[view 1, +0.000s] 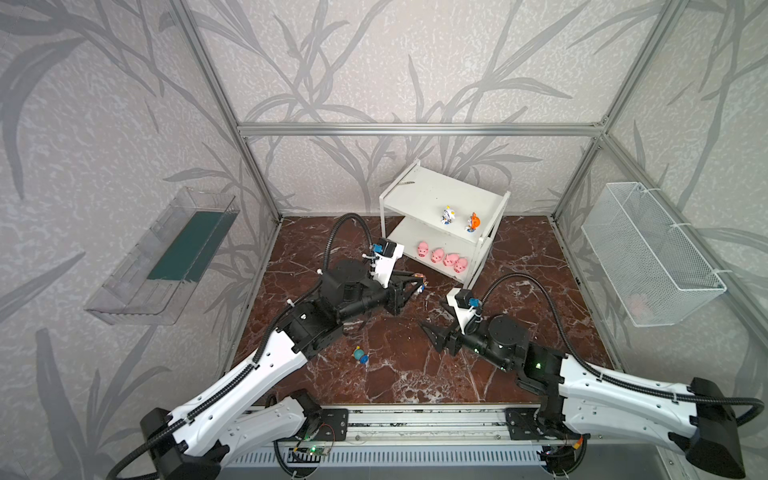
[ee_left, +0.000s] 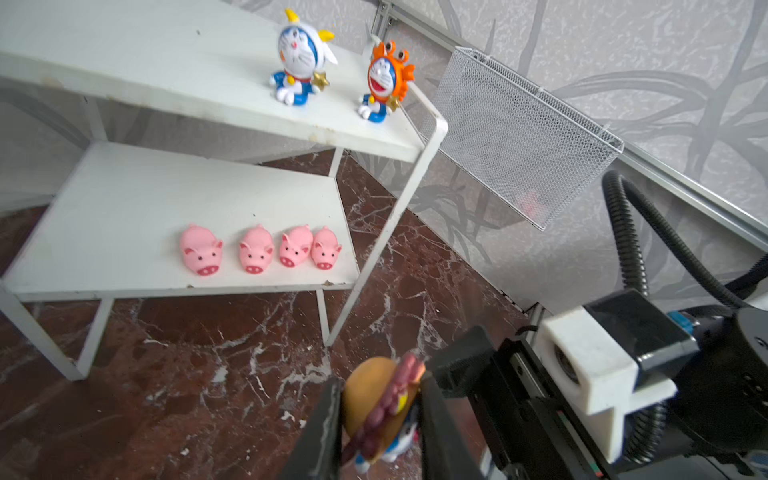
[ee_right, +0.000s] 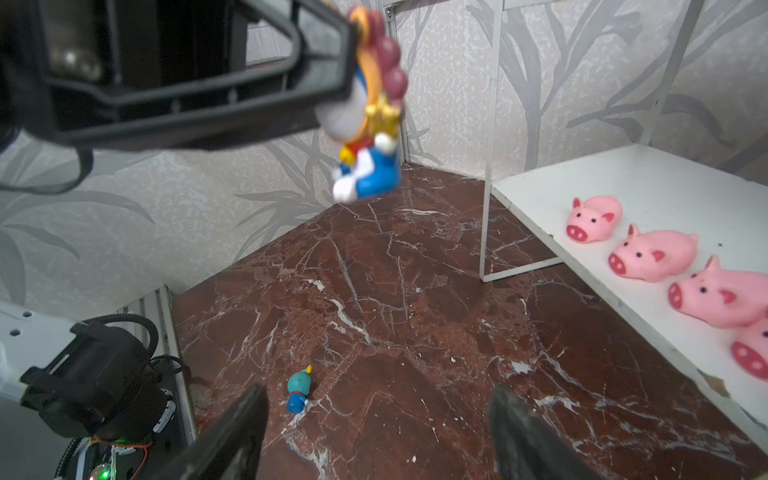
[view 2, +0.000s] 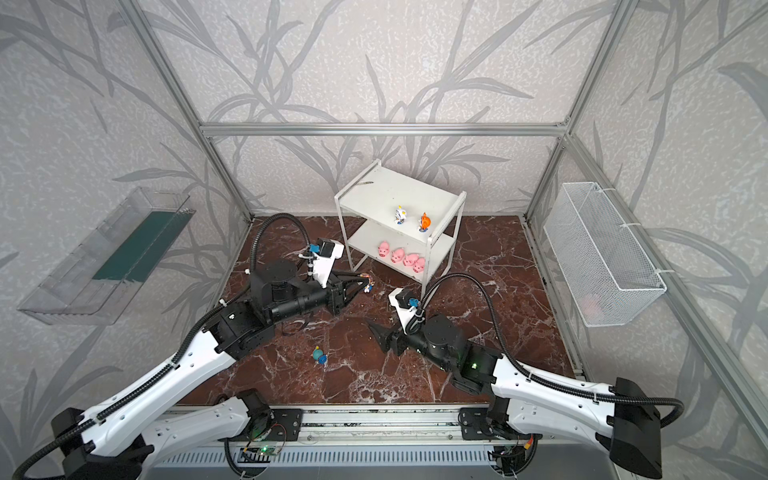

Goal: Place and organize the plastic toys onto the shelf
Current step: 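Carry the figurine up to the top tier with the left gripper while the right withdraws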

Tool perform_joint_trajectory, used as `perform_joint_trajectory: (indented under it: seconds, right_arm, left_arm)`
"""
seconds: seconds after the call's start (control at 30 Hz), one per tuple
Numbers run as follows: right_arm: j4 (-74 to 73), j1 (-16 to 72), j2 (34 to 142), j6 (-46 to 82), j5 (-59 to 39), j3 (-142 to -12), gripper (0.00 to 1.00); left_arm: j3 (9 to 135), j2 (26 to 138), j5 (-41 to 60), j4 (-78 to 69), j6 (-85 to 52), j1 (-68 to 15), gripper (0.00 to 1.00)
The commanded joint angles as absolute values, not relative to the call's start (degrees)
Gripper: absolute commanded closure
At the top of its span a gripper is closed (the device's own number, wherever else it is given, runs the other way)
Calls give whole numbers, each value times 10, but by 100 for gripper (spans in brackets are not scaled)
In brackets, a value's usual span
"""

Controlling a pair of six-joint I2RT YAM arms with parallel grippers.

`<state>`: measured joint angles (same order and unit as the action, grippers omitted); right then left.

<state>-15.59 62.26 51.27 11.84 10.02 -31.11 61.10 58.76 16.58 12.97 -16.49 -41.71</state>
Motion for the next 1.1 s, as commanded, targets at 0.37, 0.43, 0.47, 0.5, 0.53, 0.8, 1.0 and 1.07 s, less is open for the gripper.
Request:
perform_joint_trajectory:
  seconds: [0.37,0.43,0.47,0.5,0.53,0.8,1.0,1.07]
  right_arm:
    - [172,624,319,-3,163,-375,3]
    - [197,624,297,-7,175,-379,3]
    - [209,624,287,-7,183,-381,3]
    - [219,624,276,-9,189,-383,3]
    - [227,624,269,-11,192,-385,3]
    - [256,624,233,-13,214,-389,3]
    - [260,624,232,-12,221,-389,3]
    - [259,624,230,-12,224,-389,3]
  left_arm:
    - [826,736,199,178,-5,-357,81]
    - [848,756,203,178,1,-350,81]
    - [861,766,206,179,4,-347,81]
    - [875,777,207,184,10,-345,81]
    - [885,786,207,187,14,-343,80]
    - [958,851,232,189,25,-321,80]
    - [964,876,233,171,28,-310,80]
    - [963,881,235,164,28,-305,80]
